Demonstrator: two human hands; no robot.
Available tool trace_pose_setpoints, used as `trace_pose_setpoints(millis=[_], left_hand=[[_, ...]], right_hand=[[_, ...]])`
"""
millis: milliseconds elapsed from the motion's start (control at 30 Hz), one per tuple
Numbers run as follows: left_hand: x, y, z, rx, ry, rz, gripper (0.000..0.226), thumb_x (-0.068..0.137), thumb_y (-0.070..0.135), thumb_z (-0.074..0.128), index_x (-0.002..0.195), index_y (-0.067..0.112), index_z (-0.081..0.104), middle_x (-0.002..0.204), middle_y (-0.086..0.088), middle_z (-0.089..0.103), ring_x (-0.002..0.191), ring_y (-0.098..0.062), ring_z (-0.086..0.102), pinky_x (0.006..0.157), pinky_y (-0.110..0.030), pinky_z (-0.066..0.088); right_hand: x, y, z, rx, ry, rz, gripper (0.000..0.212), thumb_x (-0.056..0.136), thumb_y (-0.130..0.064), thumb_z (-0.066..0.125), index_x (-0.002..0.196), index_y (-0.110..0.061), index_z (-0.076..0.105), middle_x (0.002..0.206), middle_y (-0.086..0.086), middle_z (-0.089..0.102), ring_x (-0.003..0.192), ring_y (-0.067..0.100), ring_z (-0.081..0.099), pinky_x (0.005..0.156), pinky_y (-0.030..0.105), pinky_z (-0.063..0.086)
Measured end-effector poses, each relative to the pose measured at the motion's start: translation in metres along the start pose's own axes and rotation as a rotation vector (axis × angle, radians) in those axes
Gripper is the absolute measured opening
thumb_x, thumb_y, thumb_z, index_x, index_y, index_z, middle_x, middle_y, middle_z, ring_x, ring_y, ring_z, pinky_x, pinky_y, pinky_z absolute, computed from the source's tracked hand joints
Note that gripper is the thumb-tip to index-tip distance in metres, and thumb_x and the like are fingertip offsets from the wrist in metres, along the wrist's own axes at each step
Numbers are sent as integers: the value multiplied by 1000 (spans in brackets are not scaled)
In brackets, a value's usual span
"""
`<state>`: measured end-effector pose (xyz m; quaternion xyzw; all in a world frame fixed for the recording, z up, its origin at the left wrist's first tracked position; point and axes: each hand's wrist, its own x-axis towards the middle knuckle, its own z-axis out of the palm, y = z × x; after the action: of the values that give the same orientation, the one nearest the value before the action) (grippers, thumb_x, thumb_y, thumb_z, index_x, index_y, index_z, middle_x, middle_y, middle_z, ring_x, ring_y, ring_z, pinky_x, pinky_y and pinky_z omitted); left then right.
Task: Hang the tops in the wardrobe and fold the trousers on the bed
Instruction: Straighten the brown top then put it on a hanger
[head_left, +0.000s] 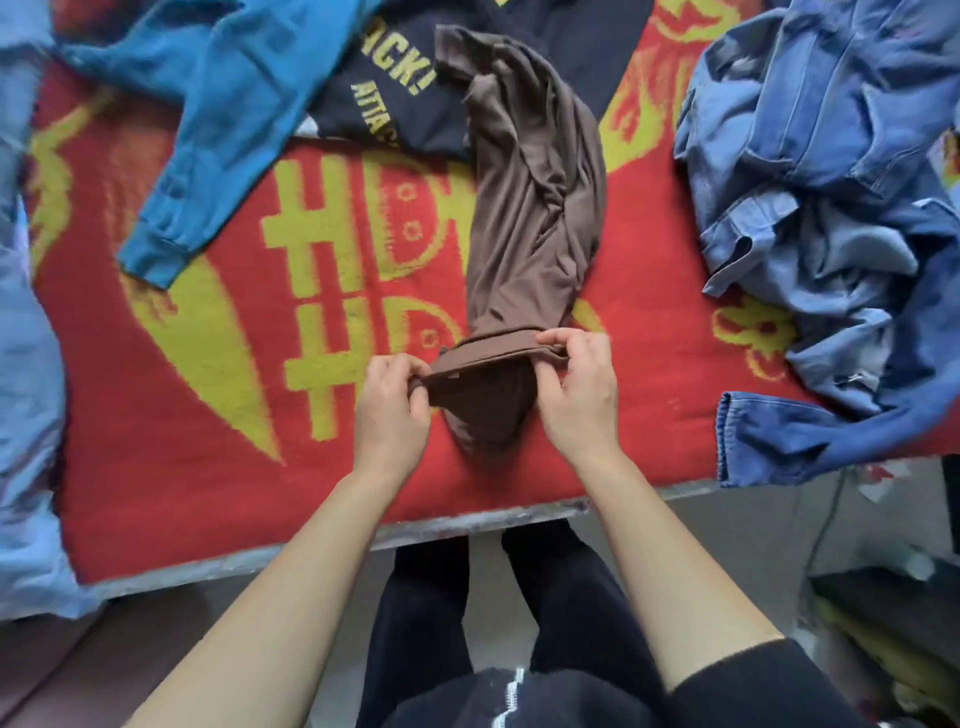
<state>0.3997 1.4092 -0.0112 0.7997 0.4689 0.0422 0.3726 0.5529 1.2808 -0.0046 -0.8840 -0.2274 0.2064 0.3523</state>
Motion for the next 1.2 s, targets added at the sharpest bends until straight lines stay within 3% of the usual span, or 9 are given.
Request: trace_pose_setpoints(millis=[133, 233, 400, 500, 567, 800, 933, 1067, 1200], left_hand=[[14, 34, -80, 88, 133, 159, 16, 86, 4, 52, 97, 15, 57, 87, -6, 64, 85, -33, 59, 69, -44, 49], [17, 62, -141, -5, 322, 178, 24, 86, 8, 51, 108, 16, 57, 92, -7, 70, 87, -34, 64, 71, -43, 50], [-5, 86, -215, -188, 484, 199, 32, 86, 4, 55, 114, 14, 67, 99, -3, 73, 85, -23, 69, 81, -35, 53], [-21, 92, -240, -160, 567, 206, 32, 84, -2, 58, 110, 10, 72, 92, -8, 64, 82, -5, 56, 82, -6, 39], [-35, 98, -254, -152, 601, 135, 33, 84, -2, 59, 111, 12, 73, 88, -10, 59, 80, -6, 52, 78, -5, 36], [-77, 104, -275, -600, 397, -183, 29, 88, 16, 52, 106, 21, 73, 100, -3, 75, 93, -26, 71, 84, -53, 57], [-115, 120, -274, -1058, 475, -356, 25, 93, 7, 48, 102, 6, 72, 95, -13, 72, 87, -25, 68, 81, -40, 55], [-162, 128, -270, -1222, 581, -368, 8, 89, 10, 67, 92, 12, 74, 89, -8, 71, 82, -17, 64, 76, -30, 53], [-214, 130, -267, -1337, 649, -414, 27, 88, -11, 54, 98, 11, 66, 82, -6, 69, 75, -16, 64, 70, -27, 52]], right_hand=[[-11, -62, -27, 29, -63, -125, 17, 91, -5, 59, 107, -12, 59, 110, 7, 57, 94, 0, 43, 85, 10, 33], [-11, -122, -50, 25, -213, -206, 16, 91, -11, 56, 105, -20, 55, 96, -5, 61, 88, 14, 55, 75, 24, 37], [-37, -197, -76, 120, -198, -316, 22, 90, -17, 52, 111, -20, 60, 97, -6, 61, 88, 9, 54, 76, 22, 38], [-60, -220, -83, 107, -239, -348, 28, 99, -42, 47, 117, -28, 64, 96, -7, 59, 91, 5, 55, 80, 20, 40], [-74, -226, -87, 35, -250, -350, 30, 101, -45, 45, 111, -28, 67, 91, -7, 57, 91, 11, 57, 80, 25, 42], [-95, -251, -116, -47, -290, -373, 16, 89, -31, 66, 102, -24, 72, 93, -10, 61, 91, 12, 61, 84, 27, 48], [-101, -253, -131, -44, -332, -338, 15, 91, -35, 62, 97, -25, 72, 93, -9, 65, 87, 10, 59, 78, 24, 43], [-106, -248, -136, 82, -449, -240, 17, 99, -35, 52, 94, -24, 65, 88, -10, 65, 81, 6, 57, 63, 12, 38], [-133, -249, -130, 69, -627, -229, 22, 102, -40, 47, 95, -21, 56, 87, -7, 61, 86, 17, 58, 70, 31, 39]])
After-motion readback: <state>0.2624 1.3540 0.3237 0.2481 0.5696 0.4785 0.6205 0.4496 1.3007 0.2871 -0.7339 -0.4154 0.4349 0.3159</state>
